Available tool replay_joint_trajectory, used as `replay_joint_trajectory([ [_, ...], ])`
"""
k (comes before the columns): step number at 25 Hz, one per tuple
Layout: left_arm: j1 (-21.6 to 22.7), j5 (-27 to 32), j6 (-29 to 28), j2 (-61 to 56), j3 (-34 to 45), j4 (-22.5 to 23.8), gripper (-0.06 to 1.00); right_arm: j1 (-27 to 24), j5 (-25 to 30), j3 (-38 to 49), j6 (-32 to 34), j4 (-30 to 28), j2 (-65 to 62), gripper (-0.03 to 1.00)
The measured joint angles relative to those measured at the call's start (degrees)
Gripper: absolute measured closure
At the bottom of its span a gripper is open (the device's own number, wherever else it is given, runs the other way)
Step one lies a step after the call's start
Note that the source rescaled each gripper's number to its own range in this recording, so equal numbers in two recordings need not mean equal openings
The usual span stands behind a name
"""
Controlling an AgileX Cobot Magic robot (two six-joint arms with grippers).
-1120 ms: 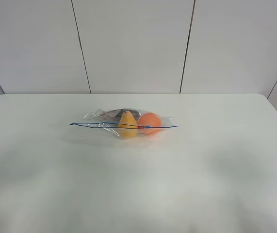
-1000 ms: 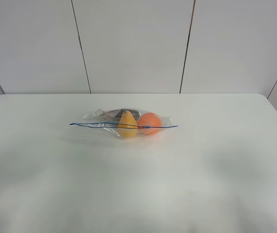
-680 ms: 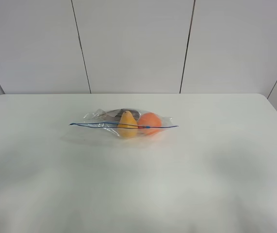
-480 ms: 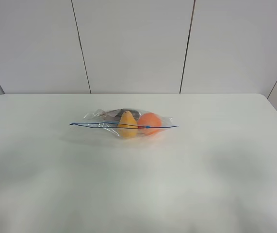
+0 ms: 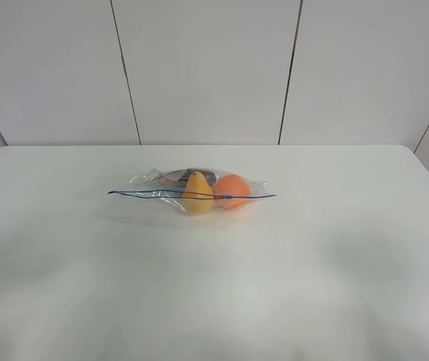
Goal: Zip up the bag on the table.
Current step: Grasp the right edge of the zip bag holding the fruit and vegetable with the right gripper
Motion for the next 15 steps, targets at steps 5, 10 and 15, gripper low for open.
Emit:
replay_joint_trajectory([
  [5,0.00,0.00,0.00,0.00,0.00,0.00,-0.06,0.00,0.00,0.00,0.00,0.00,0.00,-0.03],
  [10,0.00,0.00,0.00,0.00,0.00,0.00,-0.06,0.00,0.00,0.00,0.00,0.00,0.00,-0.03],
  [15,0.00,0.00,0.00,0.00,0.00,0.00,-0.06,0.00,0.05,0.00,0.00,0.00,0.00,-0.03],
])
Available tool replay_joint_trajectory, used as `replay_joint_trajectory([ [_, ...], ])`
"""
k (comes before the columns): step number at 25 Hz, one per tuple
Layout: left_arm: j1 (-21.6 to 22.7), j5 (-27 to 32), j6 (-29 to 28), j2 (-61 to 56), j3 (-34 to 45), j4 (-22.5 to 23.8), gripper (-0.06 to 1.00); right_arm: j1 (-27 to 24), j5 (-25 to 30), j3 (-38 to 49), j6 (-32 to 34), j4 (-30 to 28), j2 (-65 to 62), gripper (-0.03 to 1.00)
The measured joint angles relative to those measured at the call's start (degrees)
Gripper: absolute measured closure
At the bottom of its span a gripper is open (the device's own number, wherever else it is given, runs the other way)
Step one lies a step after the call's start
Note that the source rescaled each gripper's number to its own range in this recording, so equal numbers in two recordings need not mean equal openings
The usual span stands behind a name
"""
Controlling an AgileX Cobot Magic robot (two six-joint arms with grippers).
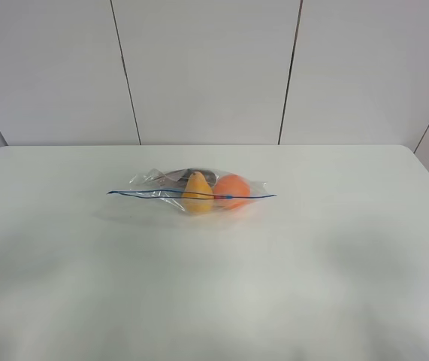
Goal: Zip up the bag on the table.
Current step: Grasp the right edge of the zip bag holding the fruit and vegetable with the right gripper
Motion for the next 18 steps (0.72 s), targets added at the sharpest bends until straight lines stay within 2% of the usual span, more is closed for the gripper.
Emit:
replay_joint_trajectory([
  [12,0.00,0.00,0.00,0.00,0.00,0.00,-0.06,0.00,0.08,-1.19,-1.90,0.68,0.00,-0.03],
  [18,0.00,0.00,0.00,0.00,0.00,0.00,-0.06,0.00,-4.23,-3.88,-2.55,3.85,0.20,-0.03],
])
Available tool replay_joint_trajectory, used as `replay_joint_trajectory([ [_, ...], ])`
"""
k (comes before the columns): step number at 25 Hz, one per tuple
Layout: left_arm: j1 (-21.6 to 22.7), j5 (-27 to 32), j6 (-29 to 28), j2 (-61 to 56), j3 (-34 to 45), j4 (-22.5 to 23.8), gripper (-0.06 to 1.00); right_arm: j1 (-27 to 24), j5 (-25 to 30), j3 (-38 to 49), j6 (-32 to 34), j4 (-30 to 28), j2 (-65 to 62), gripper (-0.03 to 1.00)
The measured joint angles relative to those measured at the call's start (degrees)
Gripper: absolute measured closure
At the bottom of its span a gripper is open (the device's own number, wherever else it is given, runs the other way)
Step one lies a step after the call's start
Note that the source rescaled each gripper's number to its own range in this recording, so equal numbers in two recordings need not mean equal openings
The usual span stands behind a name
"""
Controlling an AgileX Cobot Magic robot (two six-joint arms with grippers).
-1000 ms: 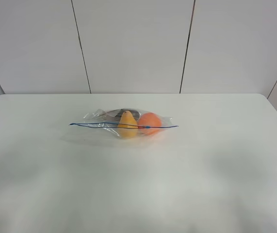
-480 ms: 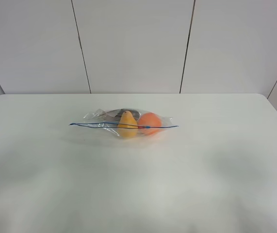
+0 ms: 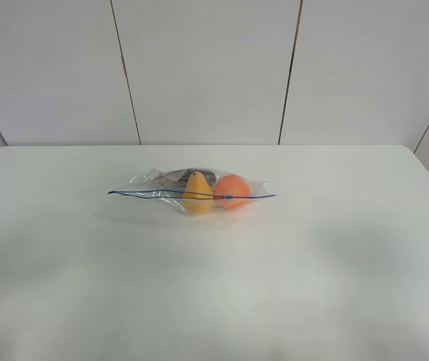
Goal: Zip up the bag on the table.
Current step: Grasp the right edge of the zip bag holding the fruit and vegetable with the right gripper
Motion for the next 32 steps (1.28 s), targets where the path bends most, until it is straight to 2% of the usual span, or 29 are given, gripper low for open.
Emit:
replay_joint_trajectory([
  [4,0.00,0.00,0.00,0.00,0.00,0.00,-0.06,0.00,-2.96,-0.09,-0.91,0.62,5.79,-0.03],
  [8,0.00,0.00,0.00,0.00,0.00,0.16,-0.06,0.00,-9.82,-0.09,-4.94,1.77,14.82,-0.03],
  [13,0.00,0.00,0.00,0.00,0.00,0.22,-0.06,0.00,-18.42,-0.09,-6.90,8.29,27.58,-0.03],
  [18,0.00,0.00,0.00,0.00,0.00,0.33,-0.06,0.00,-22.60,-0.09,-10.42,21.99,40.90,-0.03],
  [23,0.00,0.00,0.00,0.00,0.00,0.38,-0.06,0.00,-25.34,-0.09,-24.04,41.22,53.33,-0.03],
  [28,0.00,0.00,0.00,0.00,0.00,0.38,-0.06,0.00,-24.05,-2.20,-38.88,59.54,64.59,-0.03],
  [32,0.00,0.00,0.00,0.00,0.00,0.38,-0.06,0.00,-19.80,-5.61,-47.54,69.67,72.53,-0.02],
])
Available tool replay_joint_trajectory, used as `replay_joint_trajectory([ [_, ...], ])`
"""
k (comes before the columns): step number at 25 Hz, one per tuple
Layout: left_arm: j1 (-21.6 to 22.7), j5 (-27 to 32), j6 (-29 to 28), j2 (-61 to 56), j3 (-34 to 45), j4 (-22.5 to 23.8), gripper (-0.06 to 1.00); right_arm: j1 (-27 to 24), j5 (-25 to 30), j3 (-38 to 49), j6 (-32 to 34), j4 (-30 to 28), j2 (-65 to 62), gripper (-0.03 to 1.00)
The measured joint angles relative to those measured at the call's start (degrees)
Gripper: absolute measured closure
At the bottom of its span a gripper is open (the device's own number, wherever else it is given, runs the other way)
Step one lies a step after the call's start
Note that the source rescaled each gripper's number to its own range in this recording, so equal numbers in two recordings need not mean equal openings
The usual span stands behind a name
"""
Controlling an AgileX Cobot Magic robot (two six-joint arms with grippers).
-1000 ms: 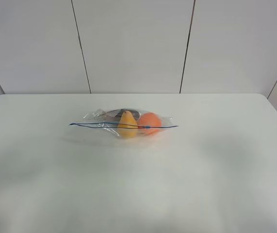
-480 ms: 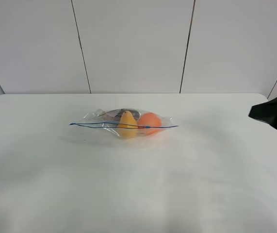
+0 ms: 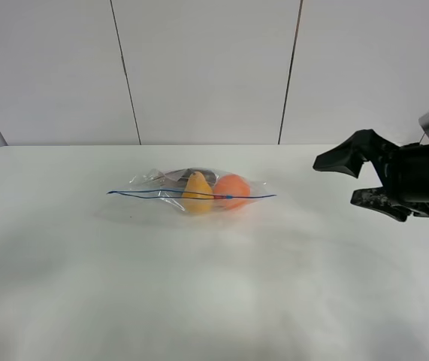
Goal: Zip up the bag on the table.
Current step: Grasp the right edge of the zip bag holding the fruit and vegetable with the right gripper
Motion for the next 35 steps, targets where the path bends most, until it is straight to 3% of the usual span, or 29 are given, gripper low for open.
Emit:
replay_joint_trajectory([
  [20,0.00,-0.15,0.00,0.00,0.00,0.00,-0.06,0.00,16.87,-3.70,-16.35,23.40,29.72,0.00],
  [25,0.00,-0.15,0.00,0.00,0.00,0.00,-0.06,0.00,18.93,-3.75,-22.23,29.00,33.49,0.08],
  [31,0.00,-0.15,0.00,0.00,0.00,0.00,-0.06,0.52,22.04,-3.97,-25.58,30.47,36.50,0.09],
  [35,0.00,-0.15,0.00,0.00,0.00,0.00,-0.06,4.41,22.31,-8.46,-25.49,30.55,38.11,0.09],
])
